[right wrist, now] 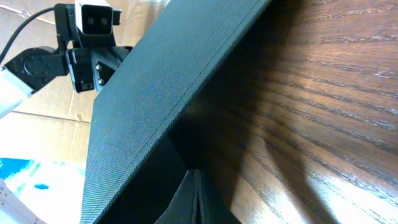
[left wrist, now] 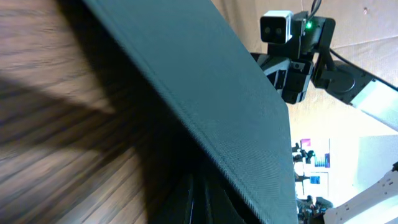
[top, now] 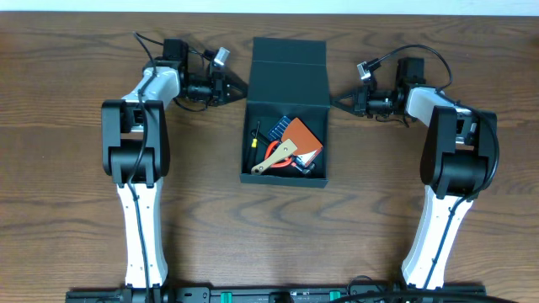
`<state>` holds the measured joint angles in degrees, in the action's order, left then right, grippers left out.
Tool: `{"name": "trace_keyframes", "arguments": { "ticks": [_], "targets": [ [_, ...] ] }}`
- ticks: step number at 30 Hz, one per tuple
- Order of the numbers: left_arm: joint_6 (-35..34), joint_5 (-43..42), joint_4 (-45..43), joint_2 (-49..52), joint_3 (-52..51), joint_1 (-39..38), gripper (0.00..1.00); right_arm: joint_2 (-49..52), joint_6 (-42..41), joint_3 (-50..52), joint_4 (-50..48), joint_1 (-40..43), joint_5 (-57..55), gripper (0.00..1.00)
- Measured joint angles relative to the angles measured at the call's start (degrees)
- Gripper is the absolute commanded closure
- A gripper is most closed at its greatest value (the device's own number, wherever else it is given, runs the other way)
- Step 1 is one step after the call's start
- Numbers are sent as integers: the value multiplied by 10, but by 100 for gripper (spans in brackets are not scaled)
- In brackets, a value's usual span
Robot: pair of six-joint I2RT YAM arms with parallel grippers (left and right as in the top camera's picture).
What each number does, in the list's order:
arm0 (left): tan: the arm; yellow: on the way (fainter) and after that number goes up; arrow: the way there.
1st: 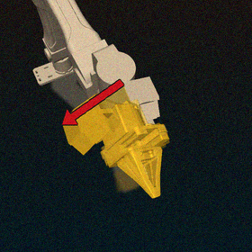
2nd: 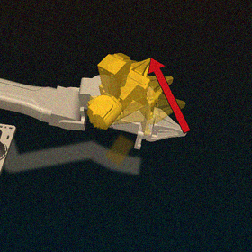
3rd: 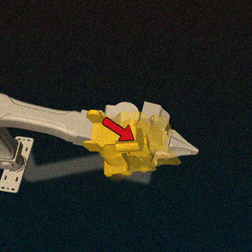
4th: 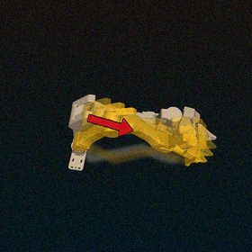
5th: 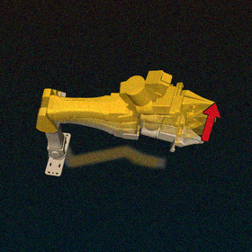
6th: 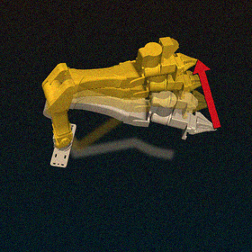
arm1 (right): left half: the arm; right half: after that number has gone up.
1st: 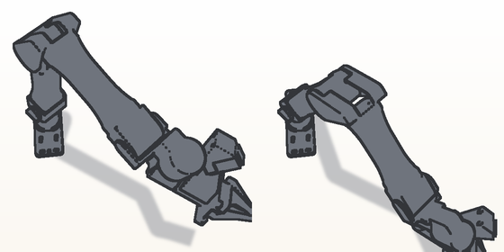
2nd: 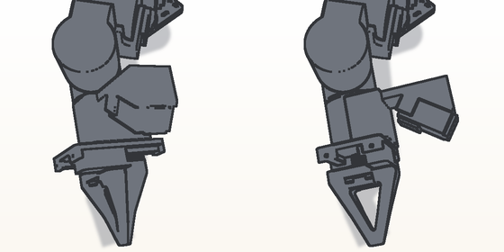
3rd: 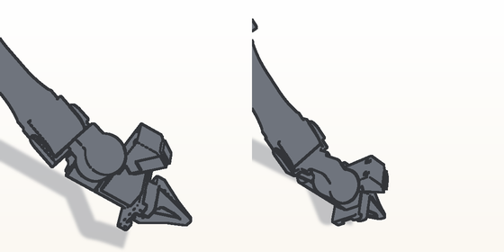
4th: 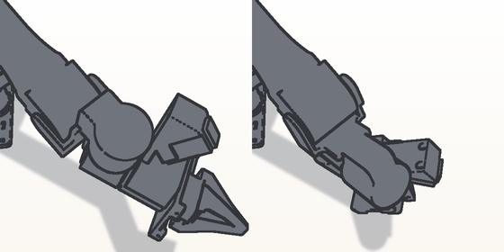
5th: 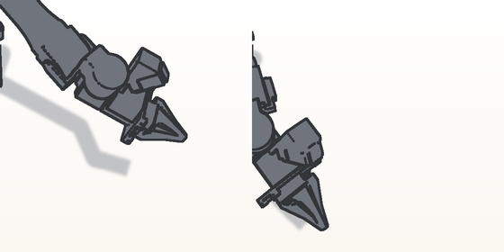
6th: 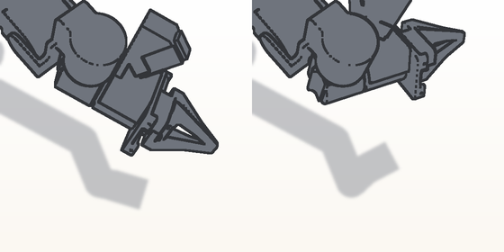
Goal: Pack container
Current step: 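Push the lid edges with both grippers, tilting the lid forward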
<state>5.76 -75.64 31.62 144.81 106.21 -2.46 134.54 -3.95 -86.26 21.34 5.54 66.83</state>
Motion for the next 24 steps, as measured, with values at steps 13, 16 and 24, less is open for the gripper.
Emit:
{"name": "trace_keyframes", "arguments": {
  "ticks": [13,16,24],
  "targets": [
    [0,-12,0,0,0,-2,94,0,-5,0,-20,0,-2,99],
    [0,-14,0,0,0,-2,95,0,-11,0,-27,0,-2,99],
    [0,-16,1,0,0,-1,94,0,-29,0,-42,0,-7,99]
  ]
}}
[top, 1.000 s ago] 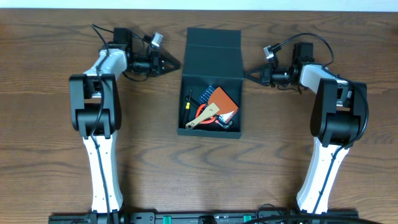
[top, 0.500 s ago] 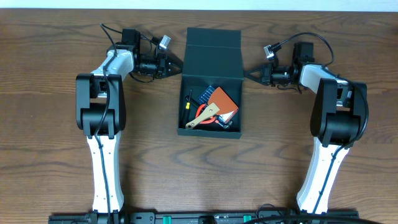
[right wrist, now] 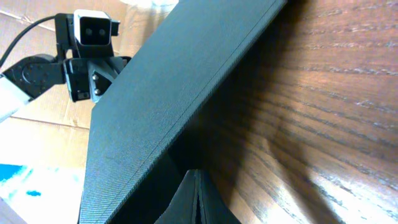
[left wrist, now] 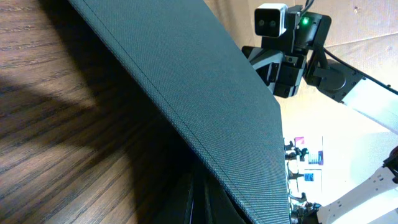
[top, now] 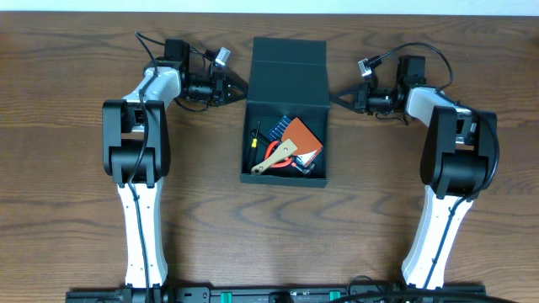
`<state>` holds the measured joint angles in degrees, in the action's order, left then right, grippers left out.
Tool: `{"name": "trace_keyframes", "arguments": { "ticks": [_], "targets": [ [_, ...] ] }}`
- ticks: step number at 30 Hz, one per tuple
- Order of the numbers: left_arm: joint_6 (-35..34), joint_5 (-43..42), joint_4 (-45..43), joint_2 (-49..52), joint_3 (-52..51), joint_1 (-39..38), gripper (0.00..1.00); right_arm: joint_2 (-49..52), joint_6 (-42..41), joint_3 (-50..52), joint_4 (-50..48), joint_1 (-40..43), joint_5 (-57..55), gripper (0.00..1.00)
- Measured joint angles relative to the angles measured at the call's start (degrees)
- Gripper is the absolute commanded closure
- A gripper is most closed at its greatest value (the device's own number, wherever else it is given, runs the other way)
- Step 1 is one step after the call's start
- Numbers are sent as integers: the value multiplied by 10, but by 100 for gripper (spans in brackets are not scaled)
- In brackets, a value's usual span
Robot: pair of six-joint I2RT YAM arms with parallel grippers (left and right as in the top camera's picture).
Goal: Pack container
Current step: 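Push the lid edges with both grippers, tilting the lid forward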
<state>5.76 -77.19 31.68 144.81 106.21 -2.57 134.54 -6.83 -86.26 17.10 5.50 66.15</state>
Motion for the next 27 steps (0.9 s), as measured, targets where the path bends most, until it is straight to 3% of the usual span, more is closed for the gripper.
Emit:
{"name": "trace_keyframes", "arguments": {
  "ticks": [27],
  "targets": [
    [0,-37,-15,0,0,2,94,0,-22,0,-48,-22,14,99]
  ]
}}
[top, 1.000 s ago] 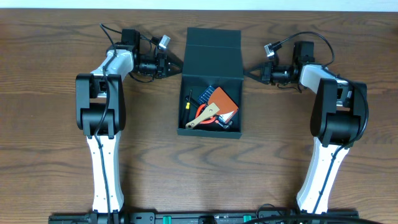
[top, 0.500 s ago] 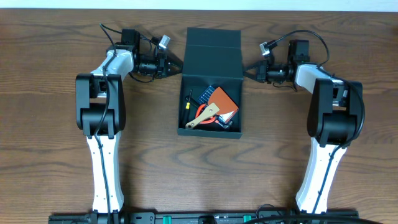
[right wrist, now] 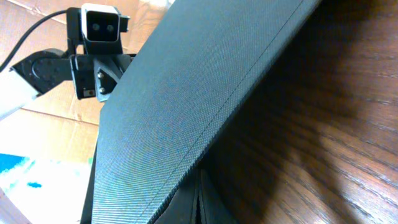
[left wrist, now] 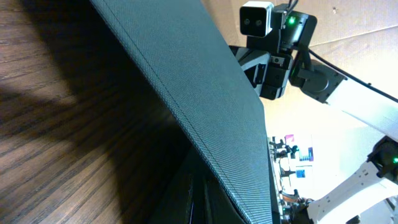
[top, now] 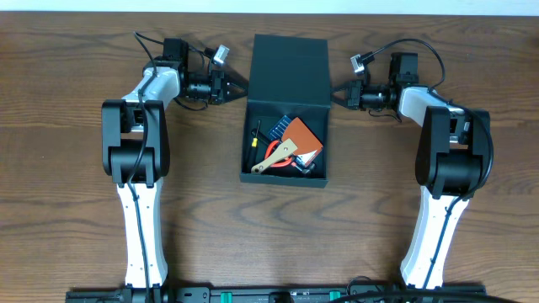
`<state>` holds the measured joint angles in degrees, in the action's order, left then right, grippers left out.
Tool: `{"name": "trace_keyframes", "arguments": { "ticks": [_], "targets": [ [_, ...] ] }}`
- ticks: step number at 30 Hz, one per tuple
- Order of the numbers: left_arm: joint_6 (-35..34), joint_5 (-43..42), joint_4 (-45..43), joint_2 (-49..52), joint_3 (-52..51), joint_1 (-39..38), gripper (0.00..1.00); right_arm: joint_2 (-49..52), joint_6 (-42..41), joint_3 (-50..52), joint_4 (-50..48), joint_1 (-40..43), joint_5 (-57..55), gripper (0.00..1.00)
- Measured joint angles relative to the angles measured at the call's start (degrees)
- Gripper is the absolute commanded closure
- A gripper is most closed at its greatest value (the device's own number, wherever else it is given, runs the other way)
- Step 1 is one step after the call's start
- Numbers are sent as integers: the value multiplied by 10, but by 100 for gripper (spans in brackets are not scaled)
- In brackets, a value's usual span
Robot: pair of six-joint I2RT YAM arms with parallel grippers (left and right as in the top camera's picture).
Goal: Pack container
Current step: 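Push the lid edges with both grippers, tilting the lid forward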
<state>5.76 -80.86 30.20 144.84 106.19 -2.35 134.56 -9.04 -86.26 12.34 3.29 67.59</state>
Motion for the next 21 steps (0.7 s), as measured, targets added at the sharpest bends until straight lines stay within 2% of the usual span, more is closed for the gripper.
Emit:
{"name": "trace_keyframes", "arguments": {
  "ticks": [21],
  "targets": [
    [-15,-73,-28,0,-1,17,94,1,-3,-16,-18,-5,25,99]
  ]
}}
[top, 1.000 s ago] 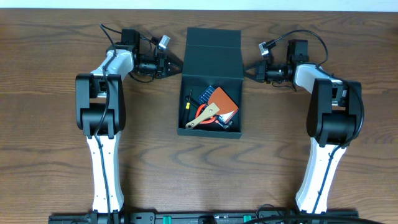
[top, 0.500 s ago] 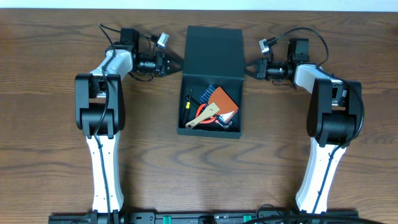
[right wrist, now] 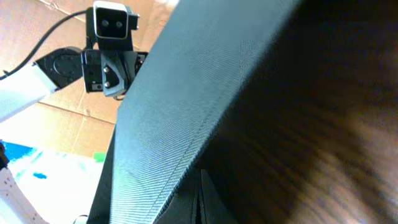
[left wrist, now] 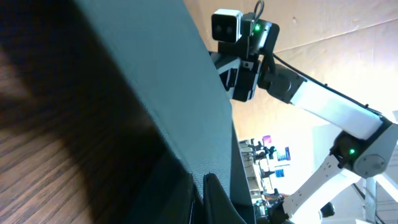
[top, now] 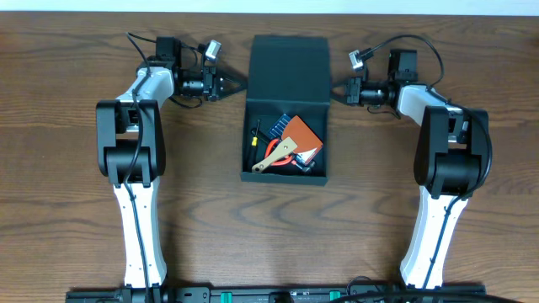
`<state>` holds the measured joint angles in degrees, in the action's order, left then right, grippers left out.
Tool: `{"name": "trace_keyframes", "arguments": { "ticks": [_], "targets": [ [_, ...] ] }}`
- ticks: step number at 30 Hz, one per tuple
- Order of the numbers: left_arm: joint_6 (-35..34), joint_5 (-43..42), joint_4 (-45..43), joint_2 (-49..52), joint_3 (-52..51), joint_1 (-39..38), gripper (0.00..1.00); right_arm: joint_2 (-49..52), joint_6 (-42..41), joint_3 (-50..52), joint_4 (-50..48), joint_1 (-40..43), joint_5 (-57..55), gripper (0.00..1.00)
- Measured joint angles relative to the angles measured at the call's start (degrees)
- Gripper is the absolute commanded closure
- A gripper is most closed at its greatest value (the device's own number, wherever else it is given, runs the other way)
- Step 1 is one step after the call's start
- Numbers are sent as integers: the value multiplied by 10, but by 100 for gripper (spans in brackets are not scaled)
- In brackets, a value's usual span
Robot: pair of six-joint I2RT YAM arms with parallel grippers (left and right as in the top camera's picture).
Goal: Pack container
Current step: 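Push the lid edges with both grippers, tilting the lid forward, then continue pushing the lid down with both grippers until it closes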
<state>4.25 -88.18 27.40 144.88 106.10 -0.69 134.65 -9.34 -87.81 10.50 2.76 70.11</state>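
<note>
The dark box (top: 284, 172) stands open in the overhead view, holding an orange-red pad (top: 304, 135), a wooden-handled tool (top: 274, 159) and small blue and yellow items. Its lid (top: 288, 67) is raised behind it. My left gripper (top: 238, 84) is shut, tips tucked under the lid's left edge. My right gripper (top: 337, 86) is shut under the right edge. The left wrist view shows the lid (left wrist: 168, 93) slanting over the left gripper (left wrist: 200, 200). Seen from the right wrist, the lid (right wrist: 180, 112) slopes over the right gripper (right wrist: 200, 196).
Brown wooden table (top: 76, 185) all round the box. Each arm's white links reach back to the front edge, the left arm (top: 135, 210) and the right arm (top: 438, 210). Cables loop at both wrists near the table's far edge.
Both grippers have shifted a little toward the table's far edge. The lid tilts more steeply over them in both wrist views. The box and its contents stay put.
At first the lid lay back behind the box, its fold line showing, with both shut grippers at its side edges. Over the following moments the lid stood higher on the fingertips, and now it is steeper still.
</note>
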Motion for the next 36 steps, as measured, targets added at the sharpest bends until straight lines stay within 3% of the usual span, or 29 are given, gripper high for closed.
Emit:
{"name": "trace_keyframes", "arguments": {
  "ticks": [36],
  "targets": [
    [-30,-15,-23,-25,0,6,94,0,-8,-95,10,-21,61,99]
  ]
}}
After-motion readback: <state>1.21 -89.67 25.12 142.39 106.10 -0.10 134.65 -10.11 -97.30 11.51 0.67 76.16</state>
